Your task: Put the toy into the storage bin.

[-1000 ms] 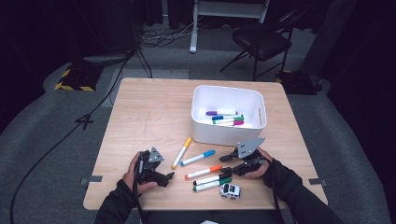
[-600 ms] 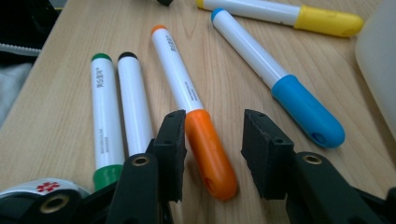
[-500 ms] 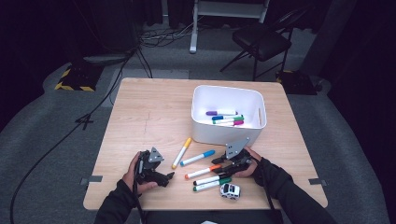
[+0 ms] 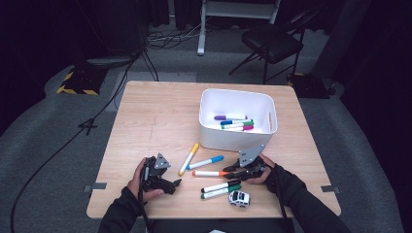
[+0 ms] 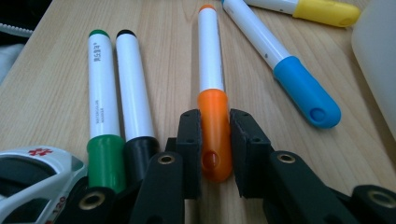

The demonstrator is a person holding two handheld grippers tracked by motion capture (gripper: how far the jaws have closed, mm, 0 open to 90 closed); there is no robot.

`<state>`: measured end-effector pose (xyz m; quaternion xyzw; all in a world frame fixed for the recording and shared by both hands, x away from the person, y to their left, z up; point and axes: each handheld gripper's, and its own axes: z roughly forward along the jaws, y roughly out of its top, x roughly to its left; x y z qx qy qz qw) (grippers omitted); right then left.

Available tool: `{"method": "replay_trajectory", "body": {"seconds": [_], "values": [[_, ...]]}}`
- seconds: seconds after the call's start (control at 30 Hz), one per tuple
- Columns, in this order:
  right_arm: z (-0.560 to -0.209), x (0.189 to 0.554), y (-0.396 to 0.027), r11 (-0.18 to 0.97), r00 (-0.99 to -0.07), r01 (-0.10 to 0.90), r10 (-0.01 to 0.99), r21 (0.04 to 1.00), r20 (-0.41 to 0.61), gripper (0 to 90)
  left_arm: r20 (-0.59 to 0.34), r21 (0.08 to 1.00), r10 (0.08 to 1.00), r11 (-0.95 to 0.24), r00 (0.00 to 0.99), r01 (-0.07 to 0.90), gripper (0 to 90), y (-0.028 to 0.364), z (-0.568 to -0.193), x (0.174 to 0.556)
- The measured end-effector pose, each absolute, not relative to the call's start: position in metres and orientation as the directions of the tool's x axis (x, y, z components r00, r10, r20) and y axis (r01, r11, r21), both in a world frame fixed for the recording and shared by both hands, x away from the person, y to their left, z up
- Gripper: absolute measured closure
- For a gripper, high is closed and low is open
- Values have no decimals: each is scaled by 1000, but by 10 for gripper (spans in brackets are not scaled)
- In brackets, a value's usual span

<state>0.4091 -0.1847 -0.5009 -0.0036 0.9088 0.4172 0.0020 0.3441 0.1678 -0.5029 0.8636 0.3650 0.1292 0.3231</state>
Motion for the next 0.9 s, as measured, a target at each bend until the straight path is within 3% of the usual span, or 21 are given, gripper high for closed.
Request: {"method": "replay_trajectory", "body": {"seconds": [0.9], "values": [[-432, 393, -232, 517, -991, -35, 95, 855, -98, 753, -13, 652, 714, -524, 700, 547, 6, 168, -503, 344]]}}
